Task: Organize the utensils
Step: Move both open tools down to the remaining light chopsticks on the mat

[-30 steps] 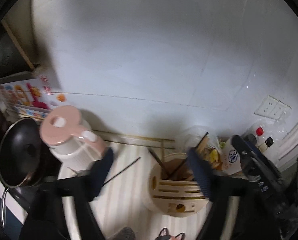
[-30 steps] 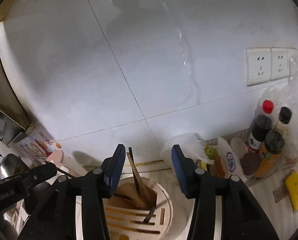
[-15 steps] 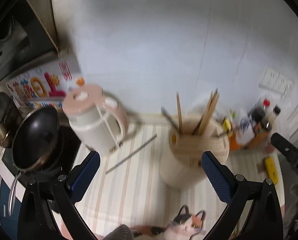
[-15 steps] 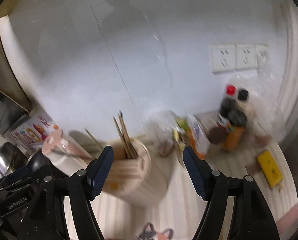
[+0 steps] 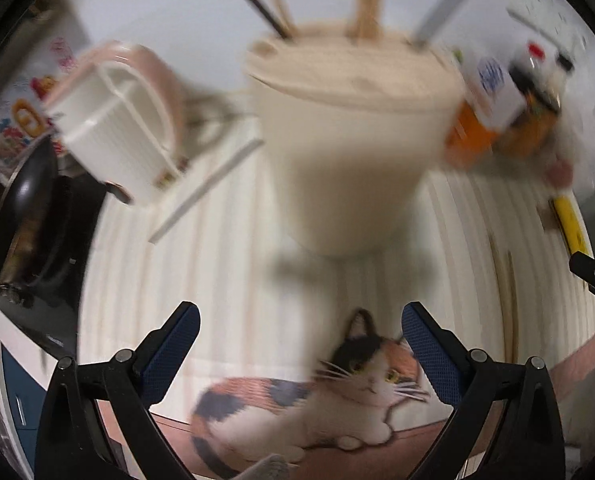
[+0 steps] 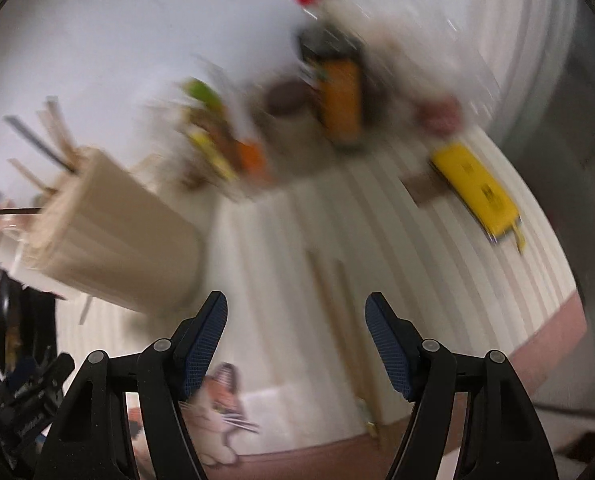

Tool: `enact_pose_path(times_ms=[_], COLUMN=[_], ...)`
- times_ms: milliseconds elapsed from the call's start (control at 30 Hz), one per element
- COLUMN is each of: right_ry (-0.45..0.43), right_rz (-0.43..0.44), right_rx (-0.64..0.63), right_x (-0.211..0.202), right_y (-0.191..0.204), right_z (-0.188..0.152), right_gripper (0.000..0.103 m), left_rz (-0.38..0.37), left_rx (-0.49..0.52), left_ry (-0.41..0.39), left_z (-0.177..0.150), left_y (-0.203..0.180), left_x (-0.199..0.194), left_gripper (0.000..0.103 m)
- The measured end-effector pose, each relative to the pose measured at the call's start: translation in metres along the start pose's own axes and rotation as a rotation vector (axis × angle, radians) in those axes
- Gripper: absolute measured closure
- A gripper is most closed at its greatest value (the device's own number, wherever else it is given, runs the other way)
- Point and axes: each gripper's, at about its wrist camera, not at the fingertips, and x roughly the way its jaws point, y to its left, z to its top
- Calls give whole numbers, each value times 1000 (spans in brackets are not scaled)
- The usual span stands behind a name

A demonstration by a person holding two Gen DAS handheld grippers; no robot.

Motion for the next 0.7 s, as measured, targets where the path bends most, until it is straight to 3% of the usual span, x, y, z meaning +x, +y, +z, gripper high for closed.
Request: enact_pose_path(times_ms=[133, 233, 467, 500, 533, 567, 700], right_ry=[75, 154, 317, 336, 315, 320, 313], right_rz=[-46, -36, -13, -25, -51, -71, -133], right_rx=[48, 61, -37, -55, -82, -103, -41], right_x=[29, 56, 113, 119, 118, 119, 115], right_y=[-41, -64, -63, -62, -61, -61, -93], right_z=[-6, -13, -30, -33, -36, -37, -35], right_gripper=[60, 62, 63, 69, 87, 97, 96], left_rz=[-52, -53, -21, -19, -20, -24, -75], left_rx=[47, 101, 170, 178, 183, 190, 202], left_ry=[55, 81, 136, 146, 152, 161, 203], left_z=[-3, -3, 0, 0, -1, -1, -3], left_y=[-41, -73, -110, -115, -118, -124, -151], left_x=[23, 39, 70, 73, 75, 77, 85], left_gripper=[1, 1, 1, 1, 1, 1, 1])
